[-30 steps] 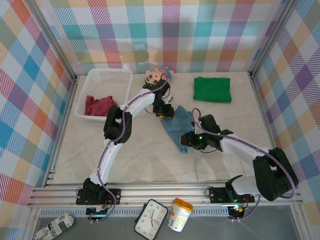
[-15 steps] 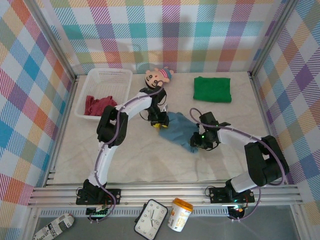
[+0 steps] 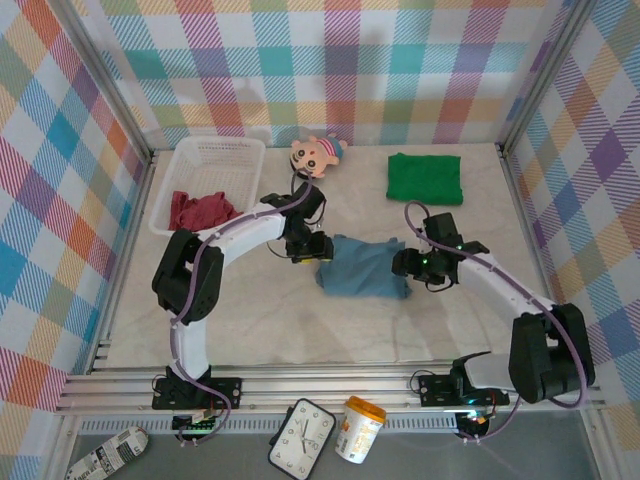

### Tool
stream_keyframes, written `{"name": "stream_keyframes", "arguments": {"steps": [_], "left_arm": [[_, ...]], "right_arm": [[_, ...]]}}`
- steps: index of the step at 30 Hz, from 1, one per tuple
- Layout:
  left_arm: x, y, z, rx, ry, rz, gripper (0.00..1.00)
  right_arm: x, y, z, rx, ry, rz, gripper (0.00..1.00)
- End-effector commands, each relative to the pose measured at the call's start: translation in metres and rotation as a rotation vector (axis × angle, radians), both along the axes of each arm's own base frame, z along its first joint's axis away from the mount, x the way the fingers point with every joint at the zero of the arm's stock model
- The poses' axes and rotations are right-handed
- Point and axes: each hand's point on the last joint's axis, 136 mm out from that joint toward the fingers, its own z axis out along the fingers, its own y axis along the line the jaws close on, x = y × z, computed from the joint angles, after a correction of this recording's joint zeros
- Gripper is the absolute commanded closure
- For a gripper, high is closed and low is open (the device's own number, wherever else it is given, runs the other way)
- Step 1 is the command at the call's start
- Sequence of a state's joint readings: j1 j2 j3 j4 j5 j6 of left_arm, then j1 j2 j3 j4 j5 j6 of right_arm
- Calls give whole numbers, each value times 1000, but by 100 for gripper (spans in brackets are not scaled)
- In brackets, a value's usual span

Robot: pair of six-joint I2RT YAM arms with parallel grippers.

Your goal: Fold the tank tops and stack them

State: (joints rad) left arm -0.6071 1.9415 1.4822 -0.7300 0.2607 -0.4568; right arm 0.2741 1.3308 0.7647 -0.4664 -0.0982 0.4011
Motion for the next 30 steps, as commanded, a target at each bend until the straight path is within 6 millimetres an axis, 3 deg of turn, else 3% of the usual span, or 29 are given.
{"name": "stream_keyframes", "arguments": {"steps": [1,4,8,11,15,19,21,24,26,30], "left_arm": [[1,-12,-19,-20,17,6,48],[0,-23,-30,-39,26,-13,48],[0,-20,-47,16,52,-28,48],[-3,-18,-57,51,70,-48,49],[-10,-26,-67,53,88,-72,52],[-18,-27,-85,111,111,-105,67],[-19,-25,-87,121,116,-105,81],[-14,-30,-75,108,98,-116,94],[-7,-37,-59,87,78,-129,98],[18,-52,-27,33,18,-132,100]], "right_arm": [[15,8,-12,20,-17,41,36],[28,18,-14,47,-34,67,37],[34,30,-25,52,-13,104,38],[32,38,-36,17,16,141,39],[23,35,-58,-57,94,149,45],[14,39,-70,-80,140,176,61],[16,41,-65,-66,129,176,71],[20,47,-48,-39,102,181,85],[27,50,-34,-14,75,181,92],[50,49,3,21,-11,171,96]]}}
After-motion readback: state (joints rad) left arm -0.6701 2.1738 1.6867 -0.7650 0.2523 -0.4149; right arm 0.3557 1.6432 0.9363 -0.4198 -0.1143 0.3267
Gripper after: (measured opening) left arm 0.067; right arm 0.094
